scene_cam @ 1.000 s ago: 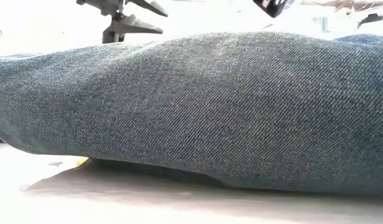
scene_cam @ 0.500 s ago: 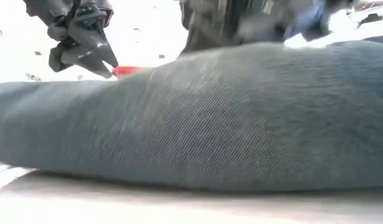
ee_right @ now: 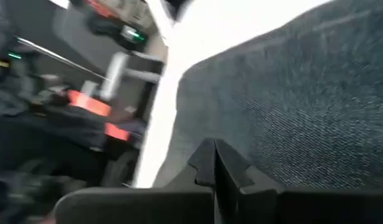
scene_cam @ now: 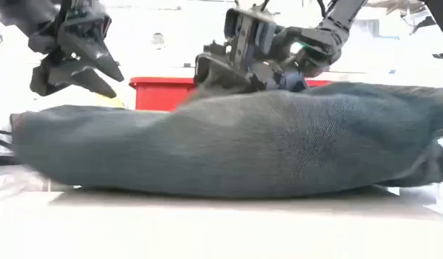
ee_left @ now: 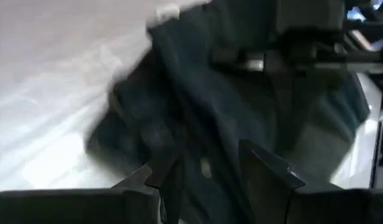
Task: Fold laundry
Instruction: Fold the blue pants
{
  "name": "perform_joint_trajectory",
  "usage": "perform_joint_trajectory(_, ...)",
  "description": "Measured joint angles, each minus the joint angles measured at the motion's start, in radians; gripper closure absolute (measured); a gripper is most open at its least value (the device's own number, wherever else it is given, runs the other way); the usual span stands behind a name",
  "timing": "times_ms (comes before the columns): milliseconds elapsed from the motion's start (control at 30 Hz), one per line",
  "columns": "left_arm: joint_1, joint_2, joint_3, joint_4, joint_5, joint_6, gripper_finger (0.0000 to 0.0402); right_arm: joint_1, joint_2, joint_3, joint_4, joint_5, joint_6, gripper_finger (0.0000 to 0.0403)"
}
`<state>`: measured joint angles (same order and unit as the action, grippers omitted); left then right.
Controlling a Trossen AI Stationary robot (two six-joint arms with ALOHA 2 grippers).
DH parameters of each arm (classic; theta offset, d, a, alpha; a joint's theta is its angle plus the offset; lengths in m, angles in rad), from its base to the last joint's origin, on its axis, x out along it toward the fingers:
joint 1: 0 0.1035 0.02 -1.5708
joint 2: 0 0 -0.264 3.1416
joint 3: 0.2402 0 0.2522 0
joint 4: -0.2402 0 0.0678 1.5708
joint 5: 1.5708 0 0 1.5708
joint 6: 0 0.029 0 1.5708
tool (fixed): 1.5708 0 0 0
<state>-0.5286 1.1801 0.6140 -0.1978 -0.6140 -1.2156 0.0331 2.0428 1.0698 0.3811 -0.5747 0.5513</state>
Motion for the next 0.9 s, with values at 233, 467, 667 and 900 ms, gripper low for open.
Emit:
perform_joint_trajectory(233,-0.017,0.000,-0.112,0.218,-0.077,-0.065,0.0264,-0.036,-0.255,-0.011,-0.458,0.197,-0.201,0.0386)
perform_joint_trajectory(467,0.096,0.017,-0.104,0.325,-0.088,0.021,0.0275,0.066,-0.470,-0.008,-0.567,0.251,-0.244,0.0387)
perform_joint_trajectory(667,0.209,0.202,-0.074,0.593,0.057,0.140,0.0299,0.141,-0.540,-0.157,-0.622,0.301,-0.228,0.0386)
perform_joint_trajectory(900,0.298,0.515,0.128,0.609,0.267,0.202,0.0327,0.105,-0.547,-0.448,-0.435,0.190,-0.094,0.0386)
